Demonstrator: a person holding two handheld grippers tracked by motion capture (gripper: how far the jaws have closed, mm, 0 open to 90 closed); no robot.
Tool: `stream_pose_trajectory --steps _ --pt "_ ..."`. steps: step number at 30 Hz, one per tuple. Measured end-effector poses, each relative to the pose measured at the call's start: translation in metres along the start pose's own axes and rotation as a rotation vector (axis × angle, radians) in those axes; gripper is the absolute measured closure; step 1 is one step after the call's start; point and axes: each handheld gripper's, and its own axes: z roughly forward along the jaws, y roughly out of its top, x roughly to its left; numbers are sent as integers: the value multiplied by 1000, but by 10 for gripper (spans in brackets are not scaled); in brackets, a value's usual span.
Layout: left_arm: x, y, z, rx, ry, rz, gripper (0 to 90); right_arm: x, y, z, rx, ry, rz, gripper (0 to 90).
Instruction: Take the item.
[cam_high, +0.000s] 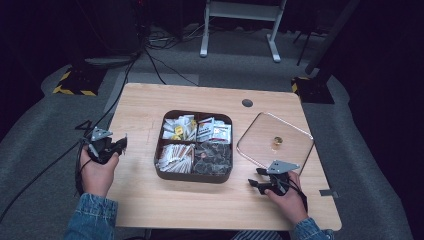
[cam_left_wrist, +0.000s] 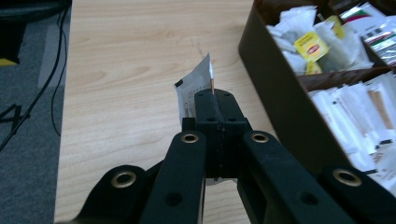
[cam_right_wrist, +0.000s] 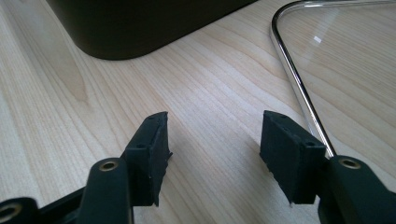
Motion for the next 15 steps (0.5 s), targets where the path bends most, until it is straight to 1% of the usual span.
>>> stream_pose_trajectory --steps 5,9,15 --pt "4 -6 9 36 9 -5 898 0 0 0 0 0 0 424" --pt "4 -10 16 64 14 5 898 0 0 0 0 0 0 424" --pt "4 -15 25 114 12 5 897 0 0 0 0 0 0 425"
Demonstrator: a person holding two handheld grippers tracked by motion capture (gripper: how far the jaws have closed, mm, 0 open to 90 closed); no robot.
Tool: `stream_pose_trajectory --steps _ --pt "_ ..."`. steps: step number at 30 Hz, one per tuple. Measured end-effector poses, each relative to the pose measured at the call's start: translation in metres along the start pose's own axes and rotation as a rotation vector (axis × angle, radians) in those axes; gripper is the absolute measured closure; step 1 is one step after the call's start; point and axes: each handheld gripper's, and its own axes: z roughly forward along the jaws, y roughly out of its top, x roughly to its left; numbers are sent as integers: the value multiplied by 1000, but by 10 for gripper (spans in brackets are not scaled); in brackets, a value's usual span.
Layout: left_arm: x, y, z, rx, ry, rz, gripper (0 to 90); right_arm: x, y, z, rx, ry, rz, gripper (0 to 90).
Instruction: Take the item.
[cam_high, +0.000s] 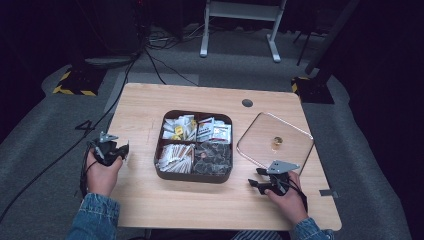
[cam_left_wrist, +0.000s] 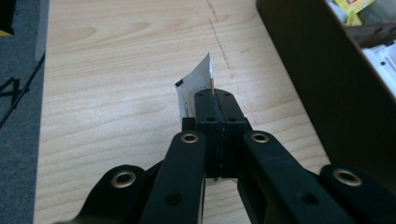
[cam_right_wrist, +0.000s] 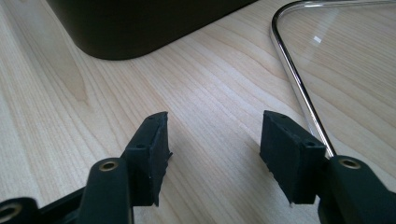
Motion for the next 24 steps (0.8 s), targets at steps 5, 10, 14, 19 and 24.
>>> stream_pose_trajectory --steps 5,10,14,19,24 --pt "-2 -2 5 34 -12 6 896 0 0 0 0 0 0 424" --pt "-4 -2 8 50 -24 14 895 0 0 0 0 0 0 425" --pt "-6 -2 10 58 -31 14 891 0 0 0 0 0 0 425" --pt "-9 -3 14 73 -32 20 879 0 0 0 0 0 0 424" --pt "-10 -3 18 87 -33 27 868 0 0 0 0 0 0 424"
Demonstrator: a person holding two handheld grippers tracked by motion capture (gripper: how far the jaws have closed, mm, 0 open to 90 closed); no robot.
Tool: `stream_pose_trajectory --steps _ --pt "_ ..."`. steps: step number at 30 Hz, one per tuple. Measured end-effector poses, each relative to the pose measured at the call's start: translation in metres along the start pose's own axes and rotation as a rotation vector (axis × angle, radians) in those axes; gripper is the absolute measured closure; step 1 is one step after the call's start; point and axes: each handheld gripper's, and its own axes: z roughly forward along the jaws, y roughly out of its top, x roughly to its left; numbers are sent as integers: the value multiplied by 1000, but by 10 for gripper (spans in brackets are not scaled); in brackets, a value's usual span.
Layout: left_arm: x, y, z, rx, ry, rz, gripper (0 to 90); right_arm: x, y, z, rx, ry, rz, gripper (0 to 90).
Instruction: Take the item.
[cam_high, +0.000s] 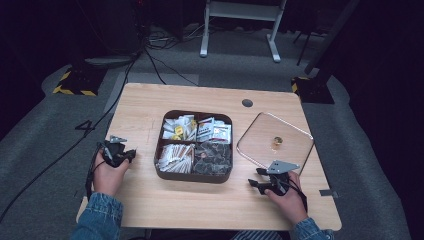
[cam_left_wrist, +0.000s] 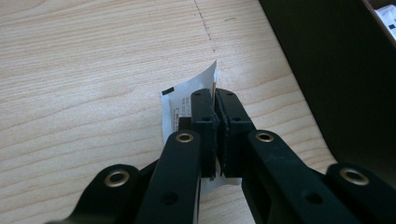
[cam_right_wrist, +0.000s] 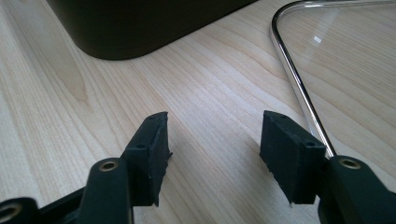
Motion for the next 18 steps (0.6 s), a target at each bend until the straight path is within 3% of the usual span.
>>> stream_pose_trajectory --steps 8,13,18 --pt "-1 1 4 11 -3 0 850 0 0 0 0 0 0 424" --pt "-4 2 2 -16 -20 -33 630 0 0 0 0 0 0 424" --pt "-8 3 -5 -74 -35 -50 533 0 0 0 0 0 0 424"
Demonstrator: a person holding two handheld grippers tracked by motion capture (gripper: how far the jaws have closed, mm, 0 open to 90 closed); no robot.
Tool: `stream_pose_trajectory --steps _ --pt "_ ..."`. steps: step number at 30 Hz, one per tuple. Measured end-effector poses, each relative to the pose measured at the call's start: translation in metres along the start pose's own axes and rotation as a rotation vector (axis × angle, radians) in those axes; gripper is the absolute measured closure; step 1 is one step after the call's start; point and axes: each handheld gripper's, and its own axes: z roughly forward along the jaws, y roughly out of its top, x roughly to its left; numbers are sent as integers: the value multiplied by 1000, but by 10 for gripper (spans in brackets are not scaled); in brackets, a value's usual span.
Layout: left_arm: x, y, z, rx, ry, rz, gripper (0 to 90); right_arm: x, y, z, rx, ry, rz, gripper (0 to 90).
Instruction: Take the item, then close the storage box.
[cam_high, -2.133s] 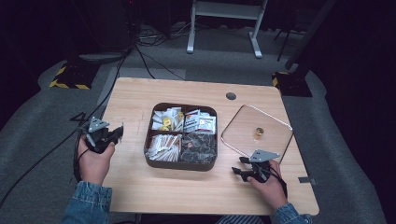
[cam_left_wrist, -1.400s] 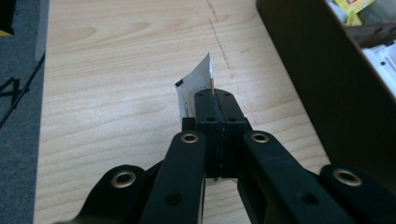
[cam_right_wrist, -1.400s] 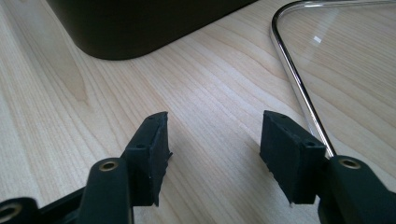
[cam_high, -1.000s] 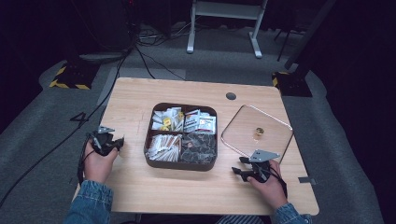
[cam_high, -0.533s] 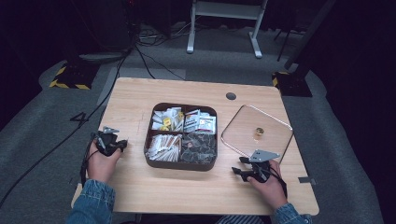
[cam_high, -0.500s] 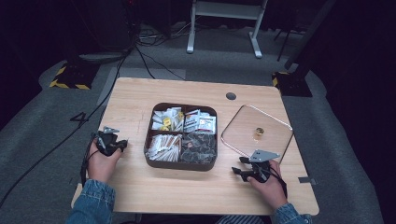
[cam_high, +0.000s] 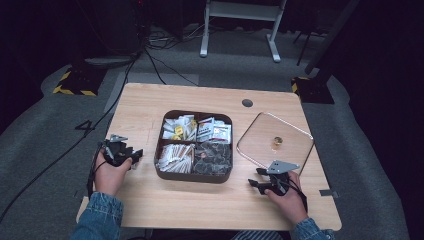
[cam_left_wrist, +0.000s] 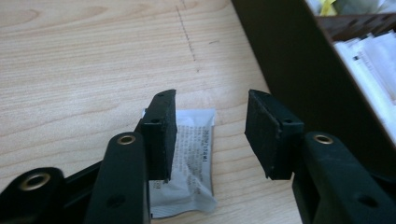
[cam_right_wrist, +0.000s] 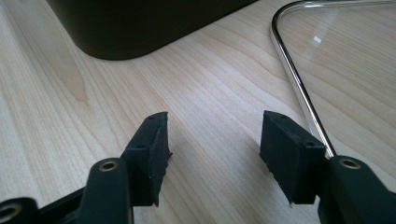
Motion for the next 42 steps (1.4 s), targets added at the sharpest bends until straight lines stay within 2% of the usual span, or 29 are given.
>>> stream_pose_trajectory --steps 5,7,9,14,17,21,27,31,34,38,42 --pt "-8 -2 -13 -46 9 11 452 0 0 0 0 0 0 425" --pt "-12 -5 -21 -63 15 33 404 0 0 0 0 0 -1 424" --pt "-17 -11 -29 -100 27 61 364 0 0 0 1 0 -1 424" --pt "-22 -21 -38 -131 20 73 338 0 0 0 1 1 -1 421" --pt "-30 -30 -42 -140 22 99 335 0 0 0 1 2 0 421" --pt "-40 -42 -41 -117 3 129 333 0 0 0 1 3 1 422" --pt "-46 -54 -34 -80 1 156 316 -1 0 0 1 5 1 422" --pt "-52 -62 -31 -61 -13 184 304 -3 0 -1 -5 5 19 442" --pt "-57 -67 -28 -46 -23 212 297 -4 2 -5 -43 -20 20 442" --pt "-65 -72 -23 -19 3 271 284 -10 11 -18 -94 -37 44 428" --pt "-71 -77 -22 -6 -11 291 281 -21 19 -29 -134 -71 82 425"
